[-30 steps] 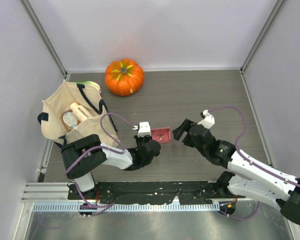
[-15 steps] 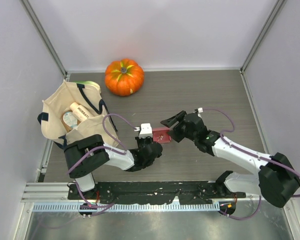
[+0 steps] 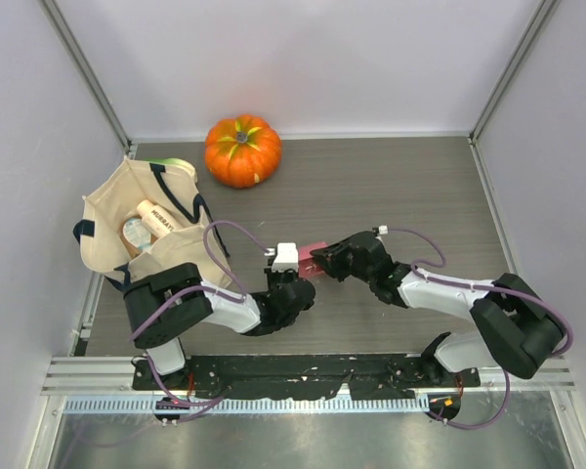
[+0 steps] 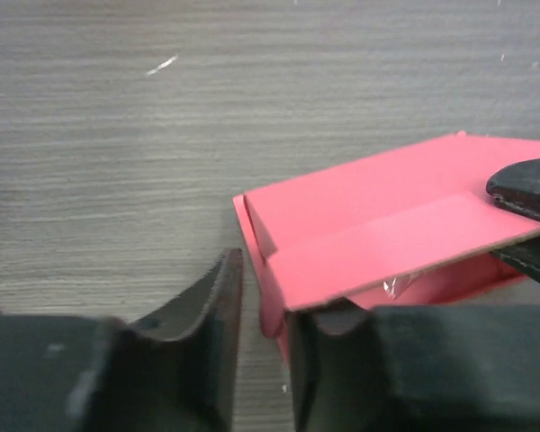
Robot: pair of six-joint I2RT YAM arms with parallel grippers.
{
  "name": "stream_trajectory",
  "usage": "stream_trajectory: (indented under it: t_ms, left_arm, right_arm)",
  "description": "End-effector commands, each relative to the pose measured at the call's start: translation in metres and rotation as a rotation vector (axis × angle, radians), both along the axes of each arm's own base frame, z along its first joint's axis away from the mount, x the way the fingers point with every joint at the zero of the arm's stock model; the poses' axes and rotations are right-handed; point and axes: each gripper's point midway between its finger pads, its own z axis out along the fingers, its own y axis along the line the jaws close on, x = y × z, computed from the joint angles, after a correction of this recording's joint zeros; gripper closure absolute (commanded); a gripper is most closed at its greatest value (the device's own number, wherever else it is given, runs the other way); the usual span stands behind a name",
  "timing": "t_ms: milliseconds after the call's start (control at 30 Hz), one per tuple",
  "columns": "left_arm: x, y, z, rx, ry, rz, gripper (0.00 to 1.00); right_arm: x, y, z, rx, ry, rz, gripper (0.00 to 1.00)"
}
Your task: Fold the paper box
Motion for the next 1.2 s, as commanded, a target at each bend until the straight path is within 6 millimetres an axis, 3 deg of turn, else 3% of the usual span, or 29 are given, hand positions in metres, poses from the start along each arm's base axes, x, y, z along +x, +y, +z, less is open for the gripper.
stream_trajectory:
  t_ms: [0, 33, 133, 167, 267, 300, 367, 400, 467, 500, 567, 600, 700, 867, 933, 967, 1067, 1167]
  left_arm:
    - [-0.011, 0.001, 0.002, -0.003, 0.039, -0.063, 0.64]
    - [-0.016, 0.001, 0.0, 0.003, 0.053, -0.086, 0.53]
    - [-0.034, -0.003, 0.003, -0.011, 0.101, -0.198, 0.41]
    - [-0.043, -0.006, 0.011, -0.042, 0.123, -0.252, 0.4]
    - [-0.065, 0.002, 0.007, -0.046, 0.206, -0.348, 0.37]
    - [-0.076, -0.006, 0.025, -0.114, 0.225, -0.421, 0.36]
    - [-0.09, -0.004, 0.03, -0.114, 0.281, -0.483, 0.36]
    - [-0.096, -0.012, 0.054, -0.185, 0.281, -0.534, 0.36]
    - [-0.106, -0.01, 0.058, -0.225, 0.38, -0.544, 0.34]
    - [-0.099, -0.016, 0.076, -0.276, 0.386, -0.549, 0.34]
    - [-0.105, -0.025, 0.082, -0.304, 0.461, -0.583, 0.39]
    - [-0.097, -0.03, 0.1, -0.328, 0.445, -0.569, 0.4]
    - [-0.075, -0.034, 0.108, -0.318, 0.416, -0.53, 0.44]
    - [-0.037, -0.04, 0.094, -0.385, 0.451, -0.468, 0.6]
    - [-0.022, -0.036, 0.086, -0.42, 0.458, -0.429, 0.67]
    - [-0.018, -0.038, 0.079, -0.435, 0.485, -0.426, 0.69]
    - [-0.014, -0.047, 0.066, -0.422, 0.511, -0.445, 0.76]
    - [-0.018, -0.047, 0.046, -0.397, 0.559, -0.438, 0.8]
  right_arm:
    - [0.004, 0.002, -0.001, 0.05, -0.028, -0.027, 0.74]
    - [0.004, 0.0, -0.003, 0.051, -0.033, -0.033, 0.74]
    - [0.004, -0.001, -0.006, 0.036, -0.04, -0.027, 0.74]
    - [0.002, -0.003, -0.01, 0.025, -0.037, -0.025, 0.74]
    - [-0.002, -0.004, -0.016, 0.004, -0.052, -0.004, 0.71]
    - [-0.002, -0.005, -0.017, -0.01, -0.065, 0.006, 0.66]
    - [-0.006, -0.007, -0.02, -0.023, -0.084, 0.025, 0.61]
    - [-0.007, -0.008, -0.022, -0.034, -0.094, 0.039, 0.59]
    - [-0.011, -0.006, -0.019, -0.054, -0.16, 0.104, 0.55]
    - [-0.012, -0.005, -0.018, -0.068, -0.182, 0.125, 0.52]
    - [-0.013, -0.006, -0.018, -0.113, -0.228, 0.164, 0.49]
    - [-0.013, -0.007, -0.016, -0.116, -0.239, 0.165, 0.44]
    - [-0.015, -0.01, -0.011, -0.136, -0.282, 0.181, 0.36]
    - [-0.022, -0.008, -0.022, -0.185, -0.278, 0.25, 0.33]
    - [-0.025, -0.011, -0.031, -0.193, -0.262, 0.25, 0.39]
    - [-0.027, -0.011, -0.034, -0.186, -0.253, 0.248, 0.49]
    - [-0.029, -0.013, -0.04, -0.192, -0.249, 0.249, 0.62]
    - [-0.029, -0.012, -0.039, -0.2, -0.261, 0.266, 0.67]
